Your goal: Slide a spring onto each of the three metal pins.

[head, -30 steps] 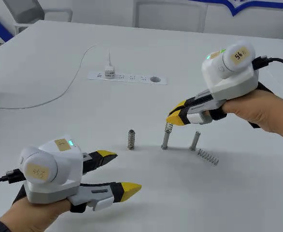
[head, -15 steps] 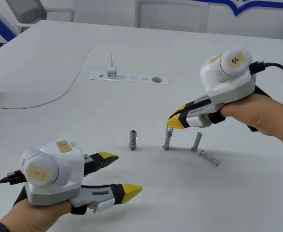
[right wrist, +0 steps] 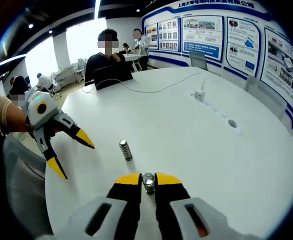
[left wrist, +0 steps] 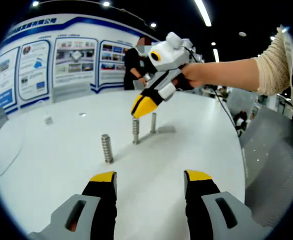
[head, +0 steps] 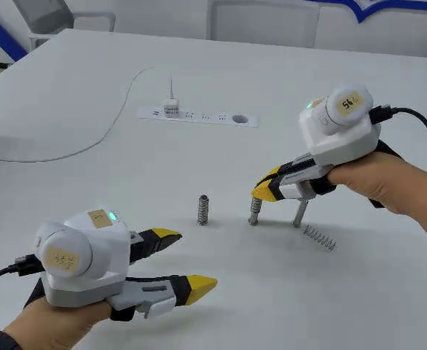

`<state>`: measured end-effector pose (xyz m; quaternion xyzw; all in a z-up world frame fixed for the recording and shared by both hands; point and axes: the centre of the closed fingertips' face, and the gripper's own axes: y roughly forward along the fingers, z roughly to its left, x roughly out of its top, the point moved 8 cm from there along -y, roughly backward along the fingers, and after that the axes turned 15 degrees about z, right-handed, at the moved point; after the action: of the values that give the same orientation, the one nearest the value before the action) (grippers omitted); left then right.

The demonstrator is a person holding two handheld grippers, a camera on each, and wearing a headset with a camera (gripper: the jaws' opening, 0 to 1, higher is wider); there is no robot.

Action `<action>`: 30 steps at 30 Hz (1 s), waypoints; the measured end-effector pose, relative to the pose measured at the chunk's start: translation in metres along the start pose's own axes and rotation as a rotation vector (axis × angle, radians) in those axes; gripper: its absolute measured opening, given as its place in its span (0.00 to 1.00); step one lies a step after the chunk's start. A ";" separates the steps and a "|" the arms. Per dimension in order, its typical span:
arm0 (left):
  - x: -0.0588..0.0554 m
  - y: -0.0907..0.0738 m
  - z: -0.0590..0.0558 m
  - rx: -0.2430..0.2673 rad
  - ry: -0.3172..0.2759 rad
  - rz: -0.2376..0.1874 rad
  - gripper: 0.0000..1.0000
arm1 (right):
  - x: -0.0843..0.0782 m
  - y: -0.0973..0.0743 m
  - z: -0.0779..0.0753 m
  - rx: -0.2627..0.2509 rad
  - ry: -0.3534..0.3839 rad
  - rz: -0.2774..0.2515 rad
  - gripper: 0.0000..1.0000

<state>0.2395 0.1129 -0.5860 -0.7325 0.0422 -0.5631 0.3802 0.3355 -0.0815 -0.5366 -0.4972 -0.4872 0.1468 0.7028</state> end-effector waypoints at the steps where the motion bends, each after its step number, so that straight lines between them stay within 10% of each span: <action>1: 0.000 0.000 0.000 0.000 -0.001 0.000 0.55 | -0.001 0.001 0.000 0.001 0.004 0.001 0.11; 30: 0.000 0.001 0.001 0.002 -0.004 0.001 0.54 | -0.011 0.018 0.001 -0.029 0.009 0.020 0.12</action>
<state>0.2404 0.1122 -0.5865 -0.7332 0.0415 -0.5615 0.3814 0.3347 -0.0802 -0.5578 -0.5128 -0.4809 0.1444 0.6963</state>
